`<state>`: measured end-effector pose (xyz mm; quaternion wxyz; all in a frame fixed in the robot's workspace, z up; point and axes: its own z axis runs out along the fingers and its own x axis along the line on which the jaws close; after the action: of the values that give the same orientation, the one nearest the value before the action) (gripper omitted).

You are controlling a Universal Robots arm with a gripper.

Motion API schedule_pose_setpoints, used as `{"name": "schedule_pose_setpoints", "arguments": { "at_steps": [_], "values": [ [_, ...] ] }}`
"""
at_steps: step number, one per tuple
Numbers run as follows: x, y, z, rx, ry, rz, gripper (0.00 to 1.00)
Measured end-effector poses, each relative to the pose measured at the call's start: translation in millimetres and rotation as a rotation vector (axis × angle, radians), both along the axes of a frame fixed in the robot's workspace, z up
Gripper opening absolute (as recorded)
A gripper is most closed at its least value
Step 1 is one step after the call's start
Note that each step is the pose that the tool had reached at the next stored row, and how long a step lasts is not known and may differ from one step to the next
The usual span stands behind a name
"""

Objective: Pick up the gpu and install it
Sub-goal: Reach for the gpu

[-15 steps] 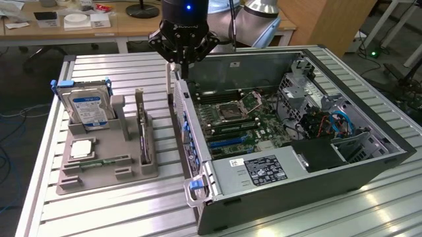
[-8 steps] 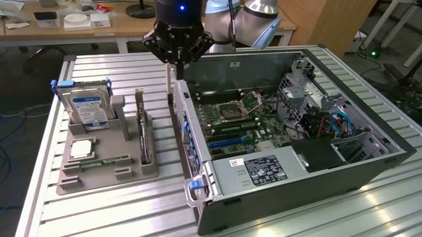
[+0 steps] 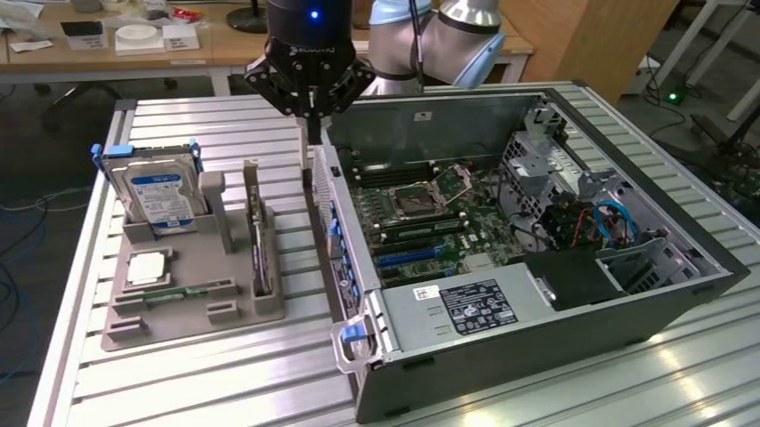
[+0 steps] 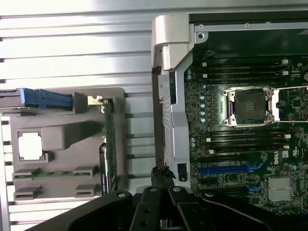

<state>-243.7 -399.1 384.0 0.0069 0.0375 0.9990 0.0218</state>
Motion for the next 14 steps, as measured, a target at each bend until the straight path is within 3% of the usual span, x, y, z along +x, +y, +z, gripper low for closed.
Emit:
{"name": "schedule_pose_setpoints", "arguments": {
  "at_steps": [14],
  "values": [
    [-19.7, -0.1, -1.3, 0.0001, 0.0008, 0.000, 0.11]
  ]
}}
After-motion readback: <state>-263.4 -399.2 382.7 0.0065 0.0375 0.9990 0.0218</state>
